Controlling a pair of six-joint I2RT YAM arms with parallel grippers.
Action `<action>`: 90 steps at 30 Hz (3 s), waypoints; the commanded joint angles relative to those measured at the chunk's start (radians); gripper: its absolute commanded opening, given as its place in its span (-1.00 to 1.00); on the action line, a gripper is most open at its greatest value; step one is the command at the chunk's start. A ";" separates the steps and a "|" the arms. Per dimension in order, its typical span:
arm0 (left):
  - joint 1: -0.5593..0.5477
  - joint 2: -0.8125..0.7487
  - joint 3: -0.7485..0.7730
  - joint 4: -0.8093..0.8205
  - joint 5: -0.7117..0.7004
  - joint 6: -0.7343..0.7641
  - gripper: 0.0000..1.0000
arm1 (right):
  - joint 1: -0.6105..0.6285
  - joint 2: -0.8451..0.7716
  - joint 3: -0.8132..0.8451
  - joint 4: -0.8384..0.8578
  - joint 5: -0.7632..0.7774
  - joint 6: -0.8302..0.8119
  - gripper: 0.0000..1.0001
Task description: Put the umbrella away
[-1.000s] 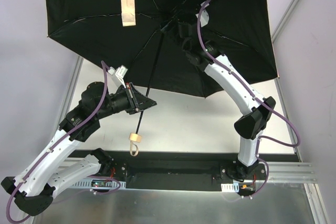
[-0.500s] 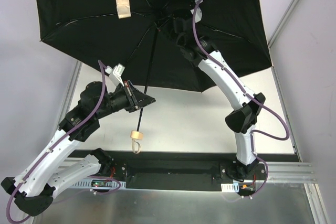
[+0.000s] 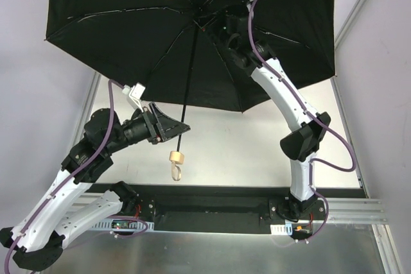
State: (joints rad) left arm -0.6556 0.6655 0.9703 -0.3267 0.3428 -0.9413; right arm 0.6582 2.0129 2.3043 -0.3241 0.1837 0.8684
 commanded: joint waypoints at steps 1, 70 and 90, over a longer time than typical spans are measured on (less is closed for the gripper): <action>-0.007 -0.017 -0.012 0.041 0.085 -0.040 0.34 | -0.025 -0.115 0.004 0.183 -0.093 0.060 -1.00; 0.059 0.123 0.004 0.236 0.214 -0.112 0.36 | -0.048 -0.499 -0.617 0.557 -0.369 -0.043 -1.00; -0.075 0.256 0.031 0.304 0.338 -0.031 0.68 | -0.026 -0.310 -0.342 0.487 -0.190 -0.101 -1.00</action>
State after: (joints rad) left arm -0.7036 0.9134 0.9680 -0.0834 0.6518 -1.0126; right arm 0.6136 1.7168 1.8618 0.1001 -0.0532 0.7925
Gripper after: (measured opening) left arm 0.885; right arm 0.213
